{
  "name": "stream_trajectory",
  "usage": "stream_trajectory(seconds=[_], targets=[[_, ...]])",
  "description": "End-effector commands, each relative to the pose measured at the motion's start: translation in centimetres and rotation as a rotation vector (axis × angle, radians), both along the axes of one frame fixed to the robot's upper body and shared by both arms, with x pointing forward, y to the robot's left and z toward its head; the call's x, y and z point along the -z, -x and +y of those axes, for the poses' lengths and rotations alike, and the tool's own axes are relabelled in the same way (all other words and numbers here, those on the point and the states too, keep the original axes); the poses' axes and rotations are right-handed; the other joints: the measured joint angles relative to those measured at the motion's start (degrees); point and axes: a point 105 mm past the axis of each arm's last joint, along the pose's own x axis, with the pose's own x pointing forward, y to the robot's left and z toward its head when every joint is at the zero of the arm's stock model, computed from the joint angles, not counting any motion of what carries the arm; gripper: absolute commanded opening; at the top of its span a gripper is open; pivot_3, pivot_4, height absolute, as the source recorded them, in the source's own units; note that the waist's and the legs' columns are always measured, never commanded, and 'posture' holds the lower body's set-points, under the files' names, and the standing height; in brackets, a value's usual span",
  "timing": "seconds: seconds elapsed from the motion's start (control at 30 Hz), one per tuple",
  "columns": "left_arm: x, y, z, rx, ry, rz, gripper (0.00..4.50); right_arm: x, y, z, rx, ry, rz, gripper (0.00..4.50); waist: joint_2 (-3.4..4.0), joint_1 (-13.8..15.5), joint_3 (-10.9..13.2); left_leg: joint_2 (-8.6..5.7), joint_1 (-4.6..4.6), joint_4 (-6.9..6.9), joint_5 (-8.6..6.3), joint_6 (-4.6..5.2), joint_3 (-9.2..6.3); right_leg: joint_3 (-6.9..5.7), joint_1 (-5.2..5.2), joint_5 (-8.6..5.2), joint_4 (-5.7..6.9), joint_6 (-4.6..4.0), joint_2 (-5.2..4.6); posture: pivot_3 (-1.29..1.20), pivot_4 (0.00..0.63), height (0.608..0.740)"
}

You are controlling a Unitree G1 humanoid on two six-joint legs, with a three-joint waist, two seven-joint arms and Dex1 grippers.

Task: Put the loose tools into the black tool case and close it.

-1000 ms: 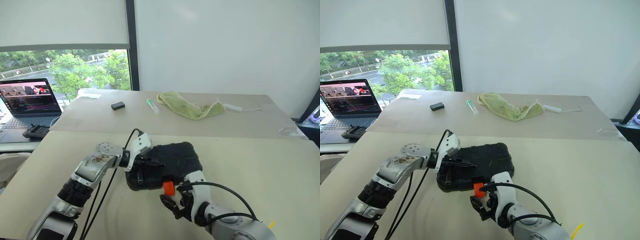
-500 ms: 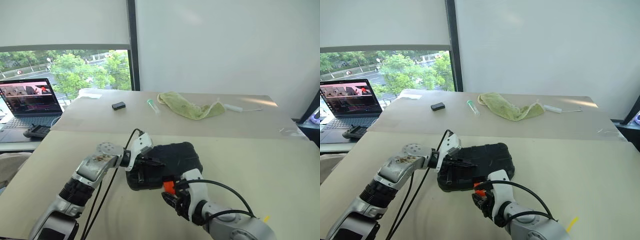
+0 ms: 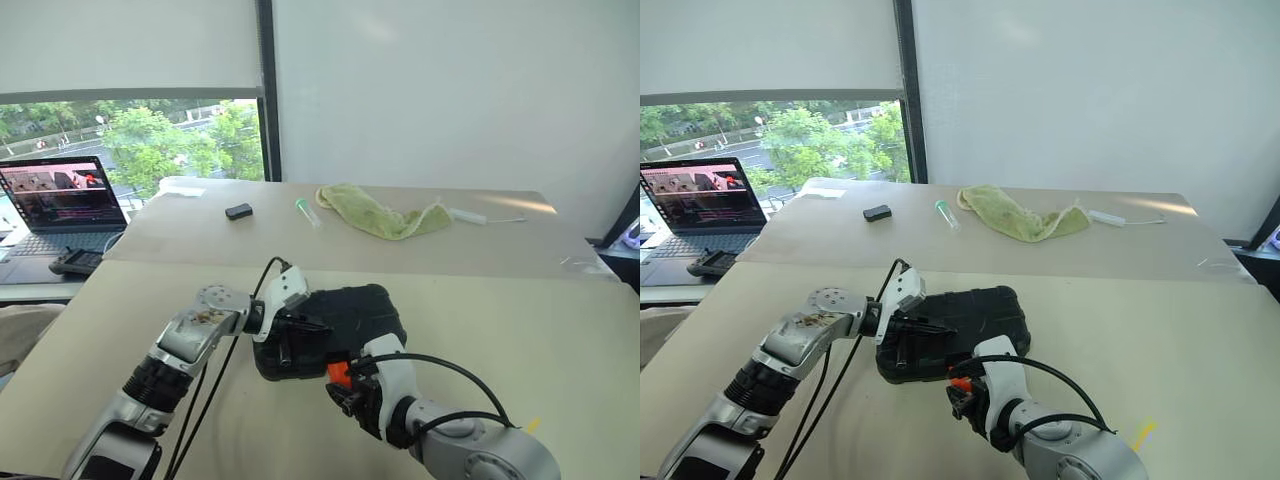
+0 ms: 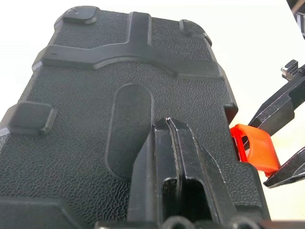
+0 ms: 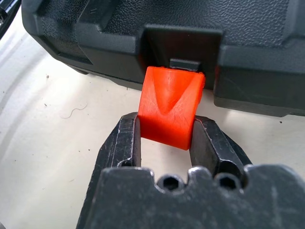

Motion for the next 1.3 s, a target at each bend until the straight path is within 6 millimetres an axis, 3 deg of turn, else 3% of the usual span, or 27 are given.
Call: stream_trajectory(seconds=[0.03,0.43,0.73,1.0,1.07,1.17,1.2,1.3], targets=[[3.1,0.0,0.6,-0.044,-0.086,0.079,0.0,-0.5,-0.4,-0.6,0.038,0.015,-0.034,1.15,0.0,0.07,-0.01,0.0,0.0,0.0,0.0,0.0,0.0,0.0,0.01,0.0,-0.01,0.0,0.0,0.0,0.15,0.74],[3.4,-0.2,0.2,-0.044,-0.075,0.086,0.0,-2.7,-1.7,-0.5,0.019,-0.037,-0.204,1.15,0.0,0.19,-0.01,0.0,0.0,0.01,0.01,0.01,0.0,0.02,0.01,0.02,-0.03,0.02,0.01,0.0,0.15,0.74],[3.4,-0.2,-0.3,-0.07,-0.045,0.127,0.0,-0.8,-2.9,-2.9,0.063,0.011,-0.219,1.15,0.0,0.34,-0.01,-0.02,-0.01,0.02,0.01,0.03,0.0,0.01,0.05,0.02,-0.1,0.06,-0.02,0.0,0.15,0.74],[3.5,-0.6,-1.3,-0.125,-0.008,0.156,0.0,0.3,-4.8,-3.2,-0.017,0.04,-0.203,1.15,0.0,0.3,-0.01,0.0,0.1,0.04,0.07,0.09,0.0,0.03,0.13,0.04,-0.13,0.11,-0.02,0.0,0.15,0.74],[3.5,-0.8,-1.4,-0.144,-0.001,0.157,0.0,0.6,-5.2,-3.3,-0.039,0.055,-0.198,2.16,-0.01,0.3,-0.01,0.01,0.12,0.03,0.12,0.11,0.0,0.03,0.14,0.03,-0.13,0.12,-0.02,0.0,0.15,0.74],[3.5,-1.0,-1.3,-0.161,0.0,0.157,0.0,0.2,-5.1,-3.4,-0.062,0.047,-0.194,3.22,-0.01,0.35,-0.01,0.01,0.09,0.04,0.16,0.11,0.01,0.03,0.15,0.05,-0.13,0.12,-0.04,0.0,0.15,0.74],[3.5,-1.0,-1.3,-0.165,-0.001,0.158,0.0,0.0,-4.9,-3.6,-0.059,0.045,-0.189,3.42,0.01,0.35,-0.01,0.01,0.05,0.03,0.17,0.11,0.01,0.04,0.11,0.07,-0.13,0.09,-0.05,0.0,0.15,0.74],[3.6,-1.0,-1.2,-0.171,-0.001,0.158,0.0,-0.5,-4.1,-4.4,-0.053,0.056,-0.182,3.42,0.04,0.4,-0.03,0.0,-0.04,-0.01,0.16,0.11,0.01,0.05,0.04,0.14,-0.13,0.01,-0.08,0.0,0.15,0.74]])
